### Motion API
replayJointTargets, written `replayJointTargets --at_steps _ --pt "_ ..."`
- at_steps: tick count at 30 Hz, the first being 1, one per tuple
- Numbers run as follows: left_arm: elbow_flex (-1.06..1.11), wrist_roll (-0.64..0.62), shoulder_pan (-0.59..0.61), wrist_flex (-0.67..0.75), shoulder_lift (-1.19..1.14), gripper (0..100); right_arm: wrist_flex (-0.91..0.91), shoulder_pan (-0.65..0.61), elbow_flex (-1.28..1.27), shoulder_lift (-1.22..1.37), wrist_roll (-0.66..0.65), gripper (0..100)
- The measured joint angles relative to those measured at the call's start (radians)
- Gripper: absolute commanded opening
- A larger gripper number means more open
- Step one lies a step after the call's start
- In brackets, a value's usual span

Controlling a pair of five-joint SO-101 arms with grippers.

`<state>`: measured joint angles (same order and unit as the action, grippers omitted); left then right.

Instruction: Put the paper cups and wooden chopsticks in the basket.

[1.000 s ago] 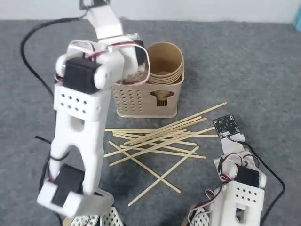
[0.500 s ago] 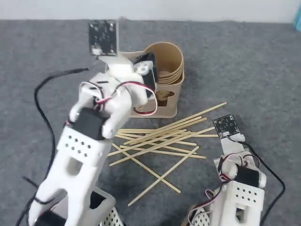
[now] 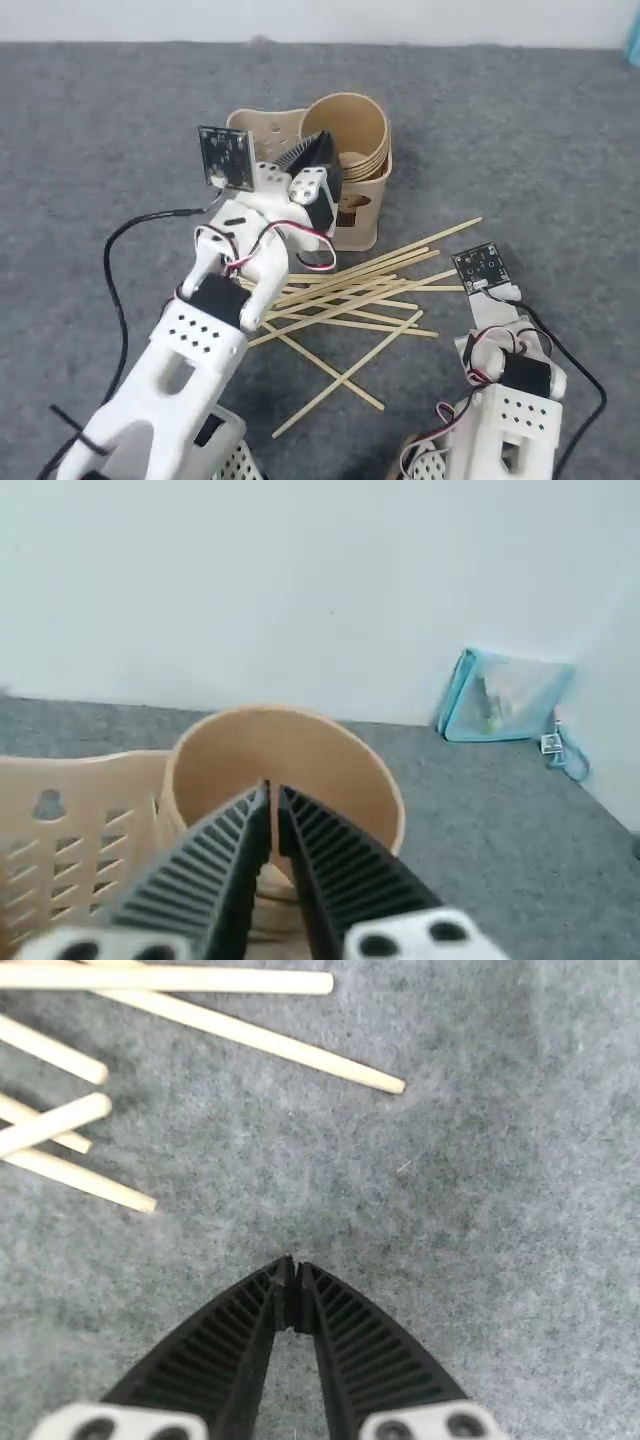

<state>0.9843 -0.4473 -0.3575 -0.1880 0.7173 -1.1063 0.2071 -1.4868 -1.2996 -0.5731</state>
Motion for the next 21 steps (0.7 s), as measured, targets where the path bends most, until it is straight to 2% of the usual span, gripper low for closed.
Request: replayJointTargets --at_steps 7,16,21 --pt "0.029 0.0 -0.014 0.009 0.02 1 0.0 0.0 0.0 0.0 0.0 0.8" --pt "-0.049 -0.005 0.006 -0.002 0.006 1 0.0 0.0 0.0 0.0 0.0 0.8" --pt "0.009 0.0 -0.023 -0.006 0.012 1 0.0 0.0 0.0 0.0 0.0 0.8"
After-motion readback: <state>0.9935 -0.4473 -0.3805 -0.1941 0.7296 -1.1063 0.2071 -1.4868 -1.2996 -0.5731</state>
